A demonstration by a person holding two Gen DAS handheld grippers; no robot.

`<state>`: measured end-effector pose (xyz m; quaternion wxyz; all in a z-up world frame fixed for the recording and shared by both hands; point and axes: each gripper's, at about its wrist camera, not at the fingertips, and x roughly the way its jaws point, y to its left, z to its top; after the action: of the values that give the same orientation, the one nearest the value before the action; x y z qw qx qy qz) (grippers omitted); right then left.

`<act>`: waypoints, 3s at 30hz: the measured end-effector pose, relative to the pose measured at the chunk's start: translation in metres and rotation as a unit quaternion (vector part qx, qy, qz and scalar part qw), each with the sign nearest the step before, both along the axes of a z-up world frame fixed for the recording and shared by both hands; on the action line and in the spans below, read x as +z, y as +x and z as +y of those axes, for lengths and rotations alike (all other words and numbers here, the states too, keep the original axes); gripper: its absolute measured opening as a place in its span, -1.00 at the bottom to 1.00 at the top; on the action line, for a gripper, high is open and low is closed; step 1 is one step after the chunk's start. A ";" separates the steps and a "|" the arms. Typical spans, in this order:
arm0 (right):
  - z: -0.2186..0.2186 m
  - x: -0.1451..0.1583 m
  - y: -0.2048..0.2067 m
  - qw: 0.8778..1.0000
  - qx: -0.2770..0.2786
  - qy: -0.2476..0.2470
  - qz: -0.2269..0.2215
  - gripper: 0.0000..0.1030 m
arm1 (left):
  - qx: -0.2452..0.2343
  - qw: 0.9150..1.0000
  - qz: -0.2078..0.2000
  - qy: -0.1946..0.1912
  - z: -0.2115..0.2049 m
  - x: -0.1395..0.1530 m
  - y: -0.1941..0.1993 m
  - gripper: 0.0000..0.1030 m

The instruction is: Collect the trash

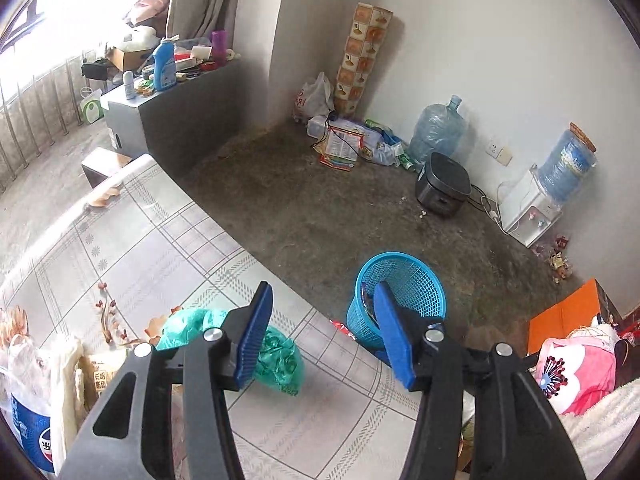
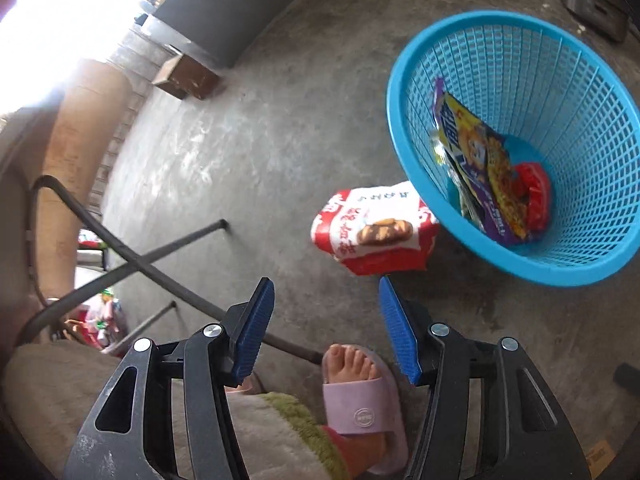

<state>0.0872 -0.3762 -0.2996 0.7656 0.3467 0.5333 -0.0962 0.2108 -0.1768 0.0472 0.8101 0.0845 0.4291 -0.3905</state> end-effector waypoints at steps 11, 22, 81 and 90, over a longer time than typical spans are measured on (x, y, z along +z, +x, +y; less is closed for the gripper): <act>0.058 -0.070 0.095 0.962 0.203 -0.162 0.079 0.16 | 0.028 1.000 0.003 0.000 0.022 -0.002 0.010 0.02; 0.106 -0.192 0.126 0.761 0.494 -0.341 0.247 0.34 | 0.032 0.999 -0.007 0.005 0.025 0.001 0.008 0.04; -0.066 0.230 -0.084 0.923 -0.136 -0.311 -0.183 0.86 | 0.151 0.984 -0.074 -0.063 0.152 0.030 -0.079 0.24; 0.036 0.297 -0.050 0.909 0.044 -0.289 -0.295 0.86 | 0.192 0.976 -0.079 -0.059 0.204 0.005 -0.115 0.25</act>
<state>0.0372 -0.3404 -0.0024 0.9584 0.0985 0.2464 -0.1053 0.0960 0.0272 0.0523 0.9048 -0.0175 0.3483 -0.2444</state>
